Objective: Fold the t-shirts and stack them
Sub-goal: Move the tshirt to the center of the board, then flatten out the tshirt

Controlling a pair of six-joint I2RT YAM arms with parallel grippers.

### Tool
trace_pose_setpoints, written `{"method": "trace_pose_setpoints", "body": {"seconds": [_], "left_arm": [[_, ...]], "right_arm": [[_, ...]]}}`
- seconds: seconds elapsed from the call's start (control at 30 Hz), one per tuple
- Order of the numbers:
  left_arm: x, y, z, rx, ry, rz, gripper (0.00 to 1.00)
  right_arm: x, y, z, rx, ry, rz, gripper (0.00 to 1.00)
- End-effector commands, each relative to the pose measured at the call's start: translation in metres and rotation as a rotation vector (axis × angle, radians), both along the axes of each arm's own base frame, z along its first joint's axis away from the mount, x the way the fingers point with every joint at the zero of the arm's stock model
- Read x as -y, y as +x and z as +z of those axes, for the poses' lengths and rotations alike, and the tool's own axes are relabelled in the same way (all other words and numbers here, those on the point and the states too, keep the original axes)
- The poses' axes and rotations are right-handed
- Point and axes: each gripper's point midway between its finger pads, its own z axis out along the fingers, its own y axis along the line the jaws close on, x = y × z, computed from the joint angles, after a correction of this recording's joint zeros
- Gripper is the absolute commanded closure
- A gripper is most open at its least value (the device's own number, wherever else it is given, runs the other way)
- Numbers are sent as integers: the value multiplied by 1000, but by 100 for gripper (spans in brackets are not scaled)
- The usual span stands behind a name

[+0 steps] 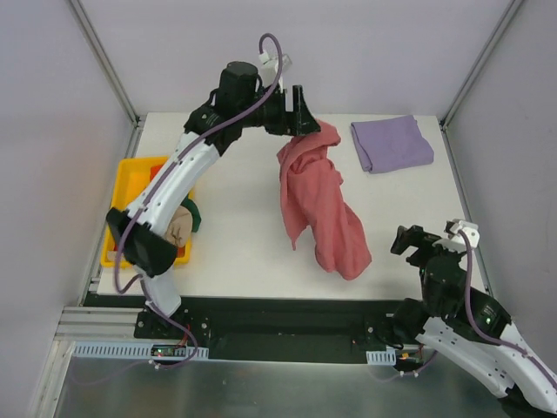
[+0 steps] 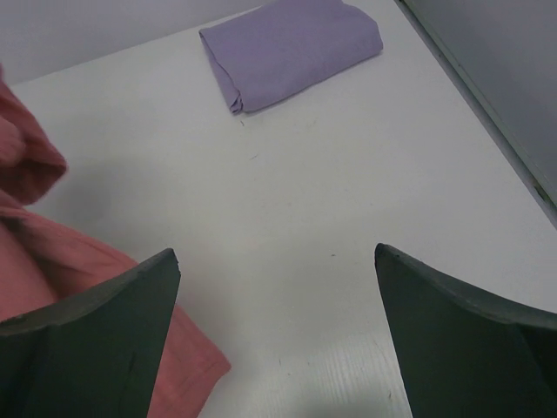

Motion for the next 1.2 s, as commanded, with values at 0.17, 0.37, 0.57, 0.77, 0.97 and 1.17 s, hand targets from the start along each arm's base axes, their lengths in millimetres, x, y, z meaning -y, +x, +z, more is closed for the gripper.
{"method": "trace_pose_setpoints", "body": {"seconds": [0.17, 0.37, 0.57, 0.77, 0.97, 1.17], "left_arm": [[-101, 107, -134, -350, 203, 341, 1], [-162, 23, -200, -389, 451, 554, 1], [-171, -60, -259, -498, 443, 571, 1], [-153, -97, -302, -601, 431, 460, 11], [-119, -108, -343, -705, 436, 343, 33], [-105, -117, -369, -782, 484, 283, 60]], "right_arm": [[-21, 14, -13, -138, -132, 7, 4], [-44, 26, -33, -277, -208, 34, 4], [-66, 27, -94, -558, -18, 31, 4], [-73, 17, -131, -636, 114, 21, 4], [-71, 7, -154, -649, 202, 2, 4], [-64, 5, -165, -645, 228, -44, 4]]}}
